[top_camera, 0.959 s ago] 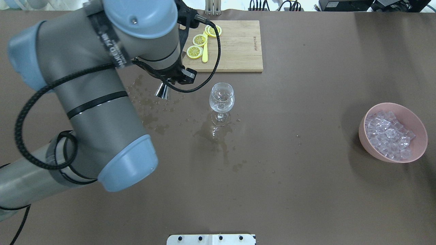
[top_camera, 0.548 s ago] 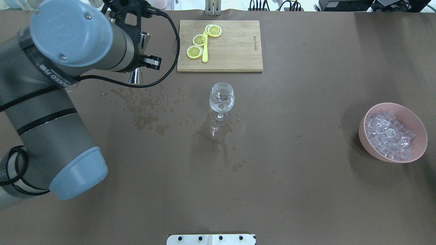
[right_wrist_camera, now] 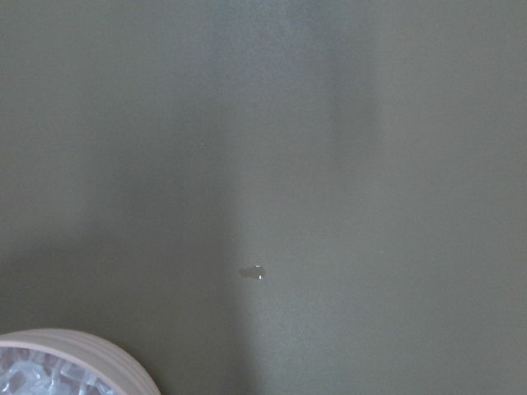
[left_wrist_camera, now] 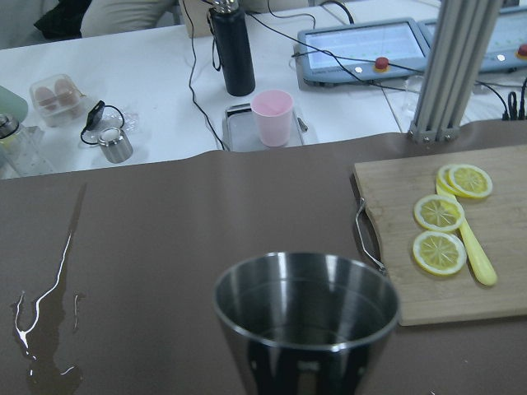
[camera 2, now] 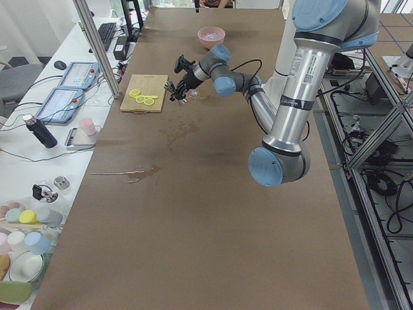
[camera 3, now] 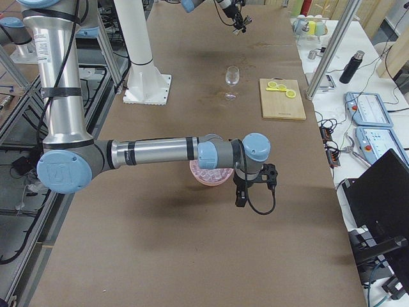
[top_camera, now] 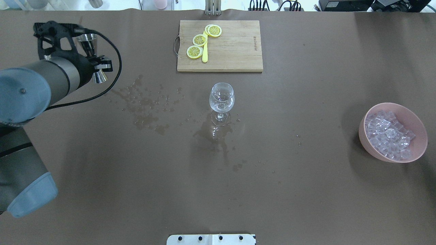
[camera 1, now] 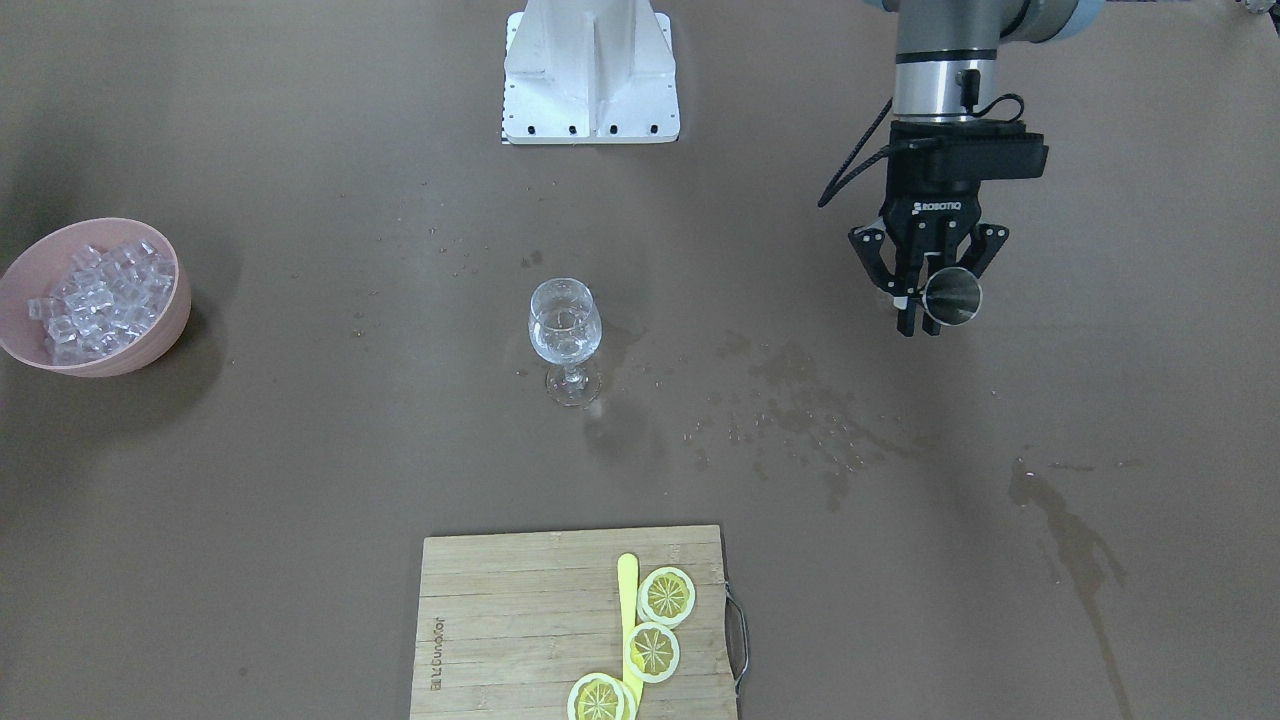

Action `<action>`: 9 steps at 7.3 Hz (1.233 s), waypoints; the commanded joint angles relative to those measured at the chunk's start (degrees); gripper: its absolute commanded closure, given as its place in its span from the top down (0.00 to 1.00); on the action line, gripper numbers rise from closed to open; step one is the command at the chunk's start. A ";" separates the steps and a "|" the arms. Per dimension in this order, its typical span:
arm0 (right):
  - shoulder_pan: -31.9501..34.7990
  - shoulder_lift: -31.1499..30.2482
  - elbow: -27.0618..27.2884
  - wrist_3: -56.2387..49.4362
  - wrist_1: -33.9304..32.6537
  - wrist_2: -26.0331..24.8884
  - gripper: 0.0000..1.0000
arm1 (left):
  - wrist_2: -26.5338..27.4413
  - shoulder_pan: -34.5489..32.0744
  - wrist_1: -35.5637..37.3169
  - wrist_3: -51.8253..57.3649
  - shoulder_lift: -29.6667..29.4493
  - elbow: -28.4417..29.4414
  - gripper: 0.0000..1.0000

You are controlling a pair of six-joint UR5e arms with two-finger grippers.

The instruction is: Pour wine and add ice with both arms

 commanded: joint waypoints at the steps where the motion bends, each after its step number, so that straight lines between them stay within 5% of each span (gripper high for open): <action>1: 0.00 0.00 0.15 0.14 0.00 -0.03 1.00 | 13.24 7.63 -9.26 -9.73 8.05 2.29 0.00; 2: 0.00 0.00 0.15 0.14 0.00 -0.03 1.00 | 21.57 14.03 -9.27 -15.53 7.80 5.44 0.00; 4: 0.00 0.00 0.15 0.14 0.09 -0.03 1.00 | 29.54 19.79 -9.27 -22.07 7.62 8.98 0.00; 9: -0.09 0.00 0.24 0.14 0.09 -0.03 1.00 | 35.71 22.08 -8.66 -28.86 6.83 16.01 0.00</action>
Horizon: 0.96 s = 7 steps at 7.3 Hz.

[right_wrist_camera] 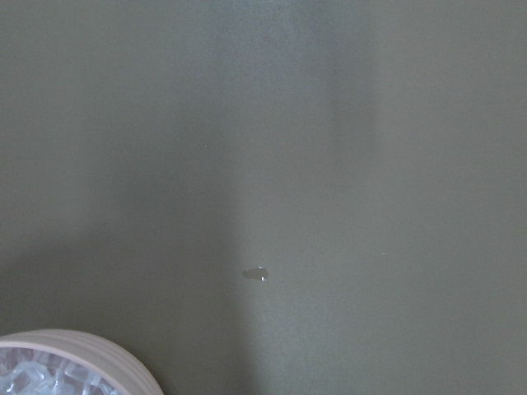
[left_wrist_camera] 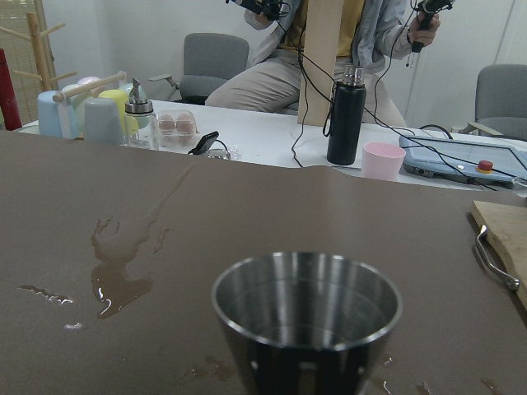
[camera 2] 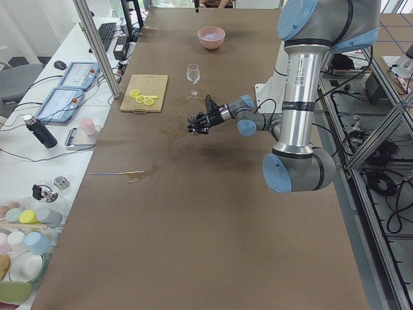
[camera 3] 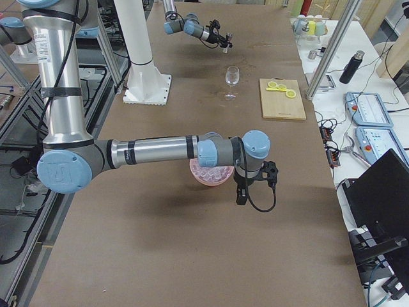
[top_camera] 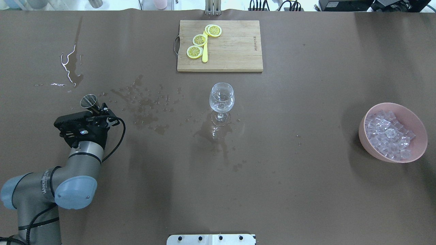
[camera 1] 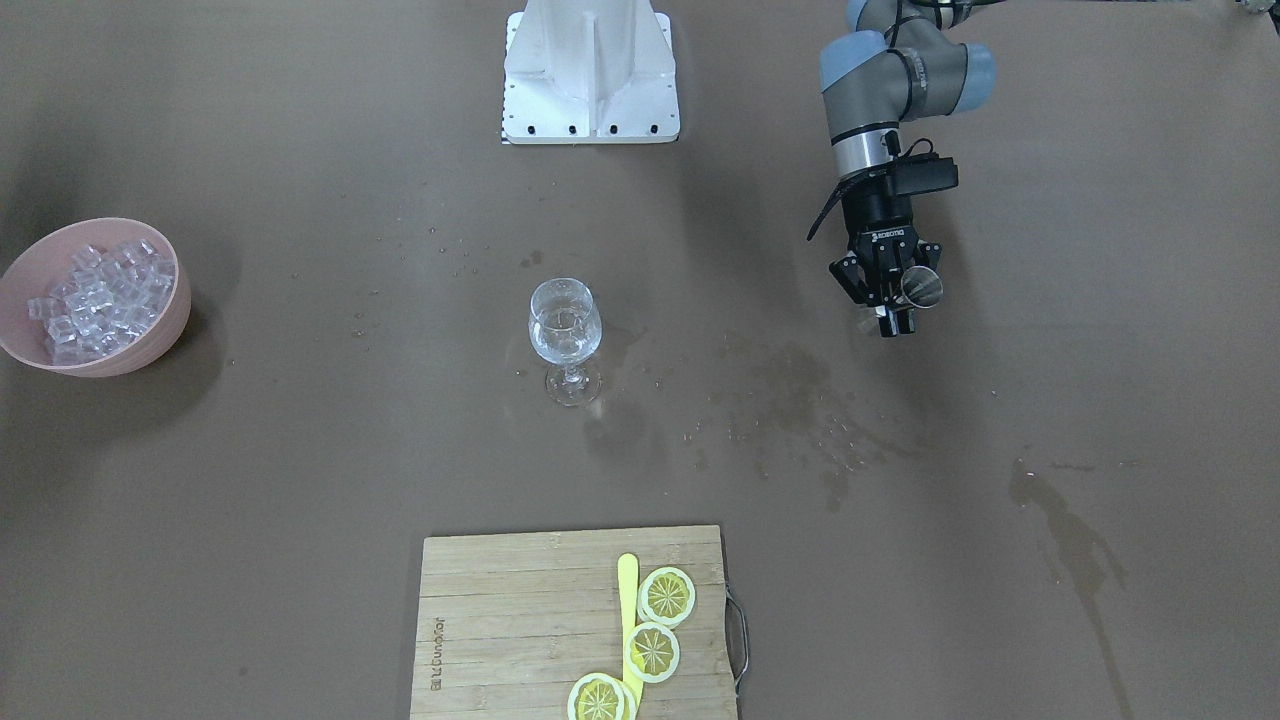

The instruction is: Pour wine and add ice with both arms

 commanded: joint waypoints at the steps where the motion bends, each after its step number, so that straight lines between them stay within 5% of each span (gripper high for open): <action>1: -0.04 0.00 0.00 0.00 0.00 0.00 1.00 | 3.81 2.11 0.38 -0.71 -1.22 2.96 0.00; 4: -0.04 0.09 -0.08 0.00 0.00 0.00 1.00 | 4.19 3.52 0.29 -3.51 -1.58 4.03 0.04; 6: -0.04 0.09 -0.09 0.00 0.00 0.00 1.00 | 4.28 3.88 0.29 -3.52 -1.84 4.99 0.66; 7: -0.04 0.09 -0.09 0.00 0.00 0.00 1.00 | 4.37 3.88 0.29 -3.52 -2.54 5.87 0.70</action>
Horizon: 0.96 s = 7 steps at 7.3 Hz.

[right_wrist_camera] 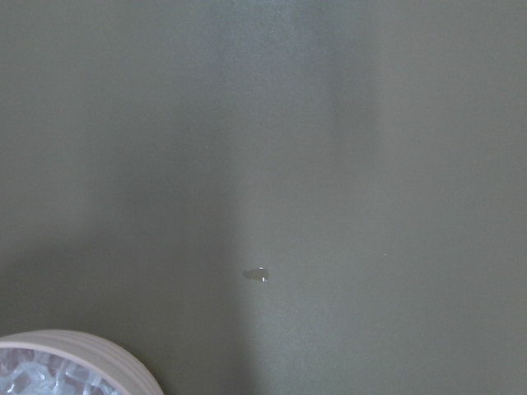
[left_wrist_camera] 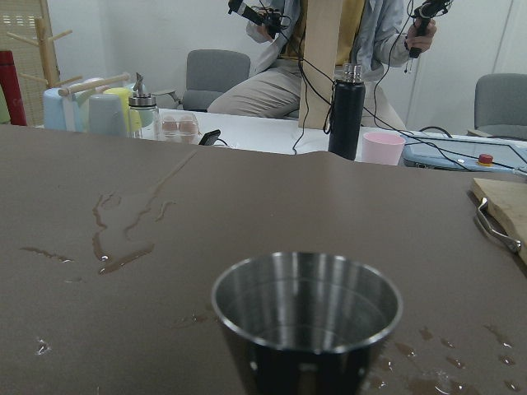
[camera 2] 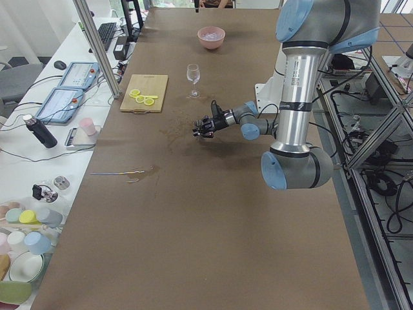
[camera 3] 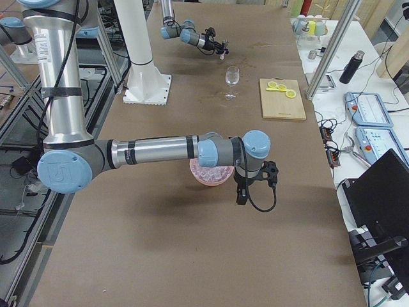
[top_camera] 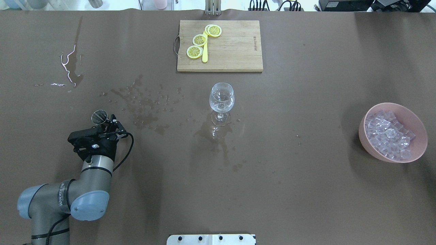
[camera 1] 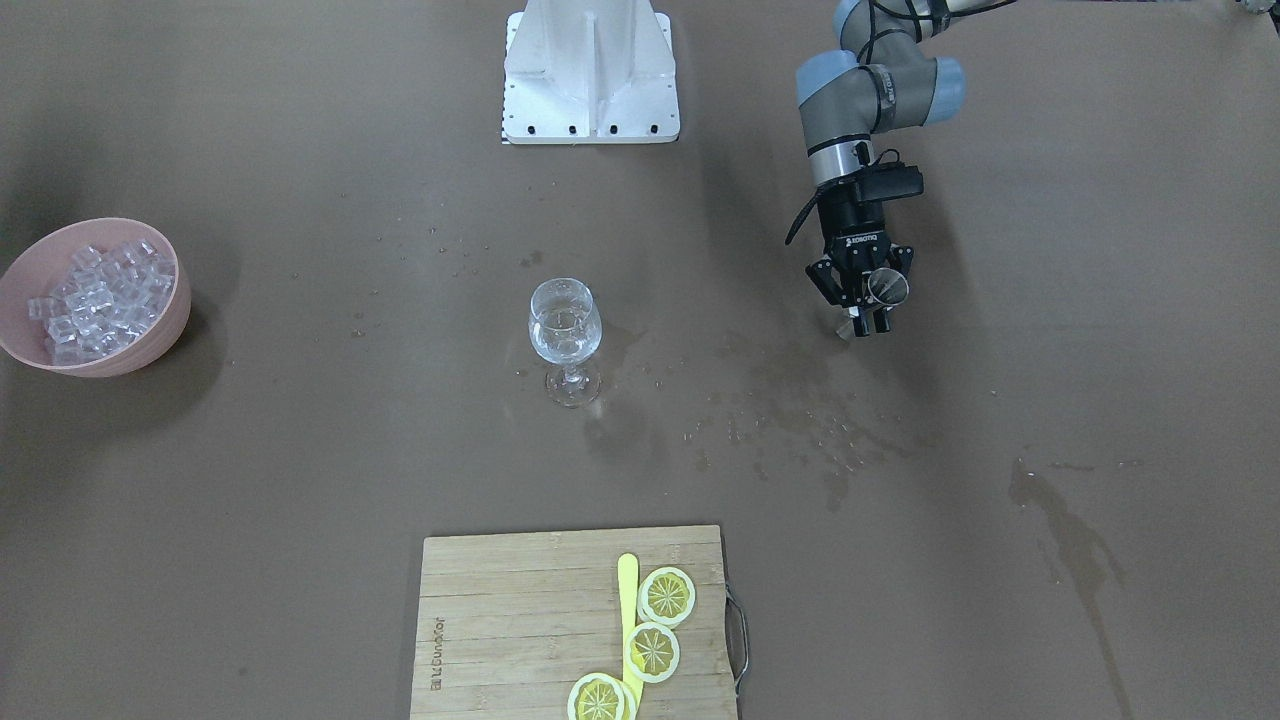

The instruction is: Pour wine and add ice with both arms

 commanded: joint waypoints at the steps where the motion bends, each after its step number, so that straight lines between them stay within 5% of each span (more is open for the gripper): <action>1: -0.09 0.00 -0.01 0.02 0.00 0.00 1.00 | 0.00 0.10 0.00 -0.08 -0.80 0.98 0.72; 2: 0.00 0.00 -0.01 0.02 0.00 0.00 1.00 | 0.00 0.10 0.00 -0.08 -0.80 0.72 0.76; 3: 0.00 0.00 -0.01 0.02 0.00 0.00 1.00 | 0.00 0.10 0.00 0.44 -0.80 0.80 0.98; 7: 0.00 0.00 0.08 0.02 0.00 0.00 1.00 | -0.62 0.01 0.00 5.53 3.57 -7.27 0.98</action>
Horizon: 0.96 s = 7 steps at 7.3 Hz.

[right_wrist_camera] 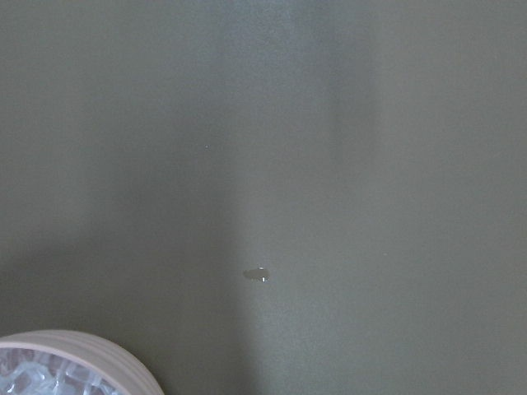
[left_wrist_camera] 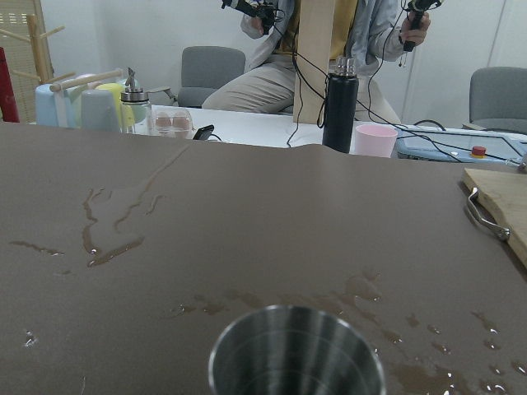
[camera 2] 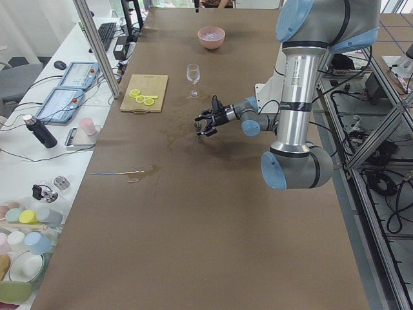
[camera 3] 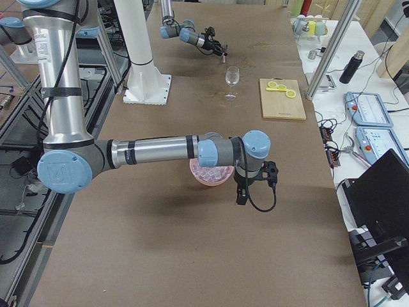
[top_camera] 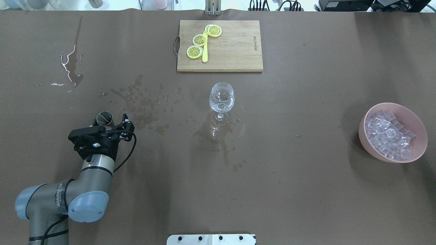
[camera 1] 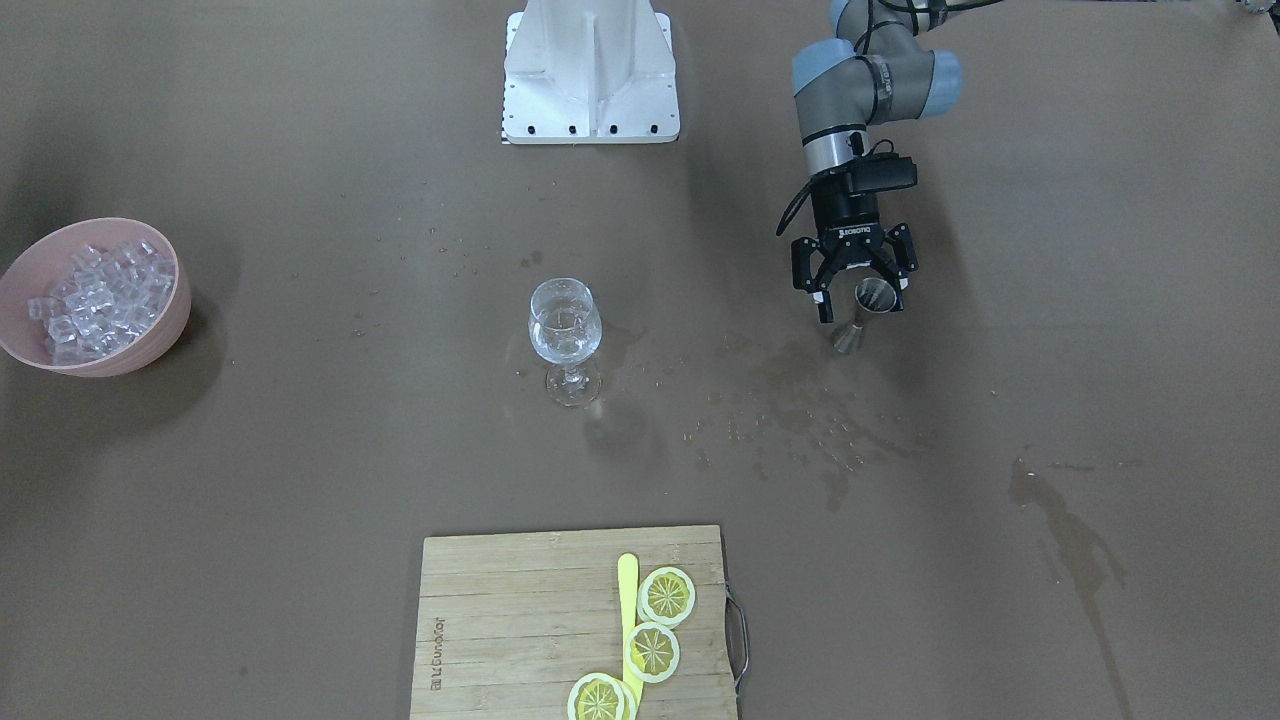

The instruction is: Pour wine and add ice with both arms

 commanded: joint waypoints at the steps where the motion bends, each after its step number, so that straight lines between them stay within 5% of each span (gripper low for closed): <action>1: 0.03 0.00 0.04 -0.09 0.00 0.00 1.00 | -0.17 0.08 0.05 2.73 4.50 -4.64 0.98; 7: 0.03 -0.88 3.64 -0.09 0.00 1.23 1.00 | -9.29 -0.01 -0.12 6.79 8.82 -17.13 0.98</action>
